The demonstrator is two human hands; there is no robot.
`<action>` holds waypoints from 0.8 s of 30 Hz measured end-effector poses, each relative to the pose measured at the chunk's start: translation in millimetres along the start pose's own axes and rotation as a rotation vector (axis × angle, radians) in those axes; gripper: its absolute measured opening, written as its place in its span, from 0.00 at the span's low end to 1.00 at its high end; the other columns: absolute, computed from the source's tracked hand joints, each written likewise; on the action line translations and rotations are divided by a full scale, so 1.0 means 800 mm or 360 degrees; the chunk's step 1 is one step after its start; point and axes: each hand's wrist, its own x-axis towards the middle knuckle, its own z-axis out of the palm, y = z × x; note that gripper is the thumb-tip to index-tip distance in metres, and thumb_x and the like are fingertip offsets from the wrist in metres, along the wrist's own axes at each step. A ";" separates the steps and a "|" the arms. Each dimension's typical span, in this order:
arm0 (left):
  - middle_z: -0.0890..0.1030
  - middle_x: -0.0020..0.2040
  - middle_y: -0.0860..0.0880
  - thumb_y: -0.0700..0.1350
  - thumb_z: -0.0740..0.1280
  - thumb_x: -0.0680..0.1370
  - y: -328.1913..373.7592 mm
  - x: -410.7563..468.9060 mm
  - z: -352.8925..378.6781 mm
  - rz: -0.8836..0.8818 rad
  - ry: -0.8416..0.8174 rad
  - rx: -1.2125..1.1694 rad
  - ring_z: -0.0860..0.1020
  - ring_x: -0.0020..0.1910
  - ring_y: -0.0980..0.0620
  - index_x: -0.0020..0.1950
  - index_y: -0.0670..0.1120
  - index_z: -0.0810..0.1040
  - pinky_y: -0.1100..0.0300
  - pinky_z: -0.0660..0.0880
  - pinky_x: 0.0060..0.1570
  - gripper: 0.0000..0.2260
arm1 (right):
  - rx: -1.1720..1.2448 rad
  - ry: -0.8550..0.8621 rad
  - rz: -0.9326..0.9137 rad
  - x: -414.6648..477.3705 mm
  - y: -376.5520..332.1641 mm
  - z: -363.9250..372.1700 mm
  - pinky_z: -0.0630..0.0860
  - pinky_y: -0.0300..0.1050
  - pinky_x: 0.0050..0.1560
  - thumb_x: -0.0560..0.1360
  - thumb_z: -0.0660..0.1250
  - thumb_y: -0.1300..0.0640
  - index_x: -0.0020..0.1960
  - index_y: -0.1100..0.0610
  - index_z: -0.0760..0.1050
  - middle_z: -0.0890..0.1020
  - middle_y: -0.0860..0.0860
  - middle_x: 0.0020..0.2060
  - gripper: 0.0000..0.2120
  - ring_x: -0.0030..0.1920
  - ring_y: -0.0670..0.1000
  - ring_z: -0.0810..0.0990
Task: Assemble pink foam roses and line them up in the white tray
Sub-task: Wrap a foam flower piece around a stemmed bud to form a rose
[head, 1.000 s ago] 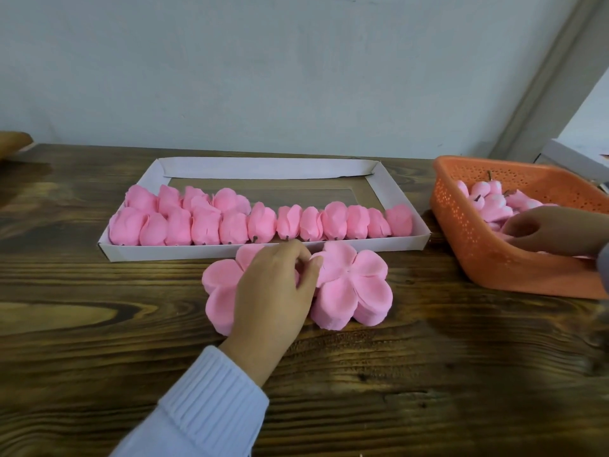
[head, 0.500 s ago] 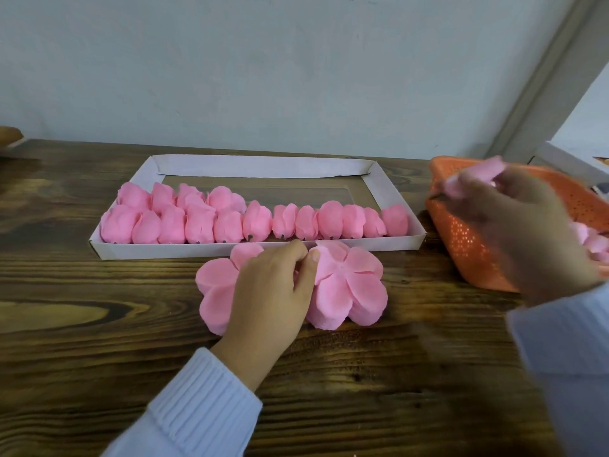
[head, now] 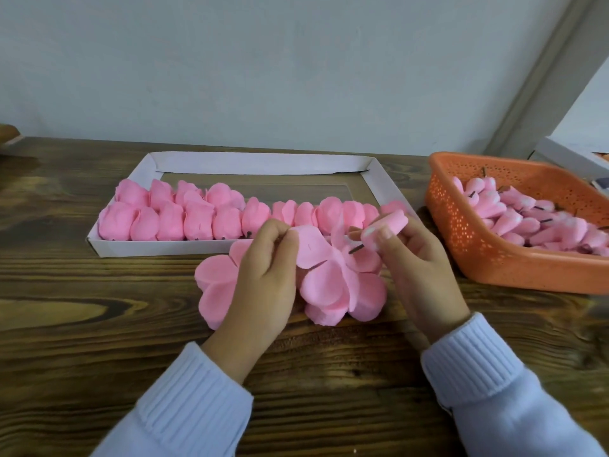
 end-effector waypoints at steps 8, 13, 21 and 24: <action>0.72 0.42 0.42 0.40 0.58 0.80 0.015 -0.001 0.006 -0.0527 -0.0197 -0.0948 0.71 0.45 0.44 0.37 0.45 0.73 0.52 0.70 0.44 0.12 | 0.0078 -0.0140 -0.0350 -0.005 -0.010 0.006 0.77 0.41 0.47 0.74 0.68 0.55 0.45 0.57 0.80 0.84 0.50 0.42 0.06 0.46 0.50 0.83; 0.76 0.62 0.33 0.53 0.62 0.76 0.014 -0.006 0.007 -0.0615 -0.0345 -0.0830 0.76 0.61 0.36 0.66 0.34 0.69 0.37 0.71 0.63 0.27 | -0.0082 -0.0142 -0.0402 -0.009 -0.014 0.011 0.78 0.43 0.47 0.74 0.67 0.56 0.45 0.61 0.78 0.84 0.50 0.41 0.08 0.44 0.50 0.82; 0.84 0.53 0.41 0.30 0.64 0.76 0.002 -0.006 0.001 -0.0646 -0.0534 -0.0757 0.82 0.53 0.46 0.50 0.46 0.85 0.53 0.80 0.53 0.14 | -0.0152 -0.0070 -0.0494 -0.012 -0.007 0.017 0.78 0.43 0.51 0.74 0.70 0.58 0.51 0.59 0.78 0.84 0.52 0.47 0.07 0.51 0.53 0.83; 0.84 0.52 0.43 0.32 0.62 0.78 0.003 -0.005 -0.002 -0.0669 -0.0559 -0.0803 0.83 0.53 0.48 0.49 0.47 0.86 0.58 0.80 0.49 0.15 | -0.0300 0.0117 -0.0694 -0.016 -0.007 0.021 0.78 0.51 0.54 0.74 0.70 0.55 0.51 0.55 0.79 0.84 0.48 0.48 0.07 0.53 0.53 0.82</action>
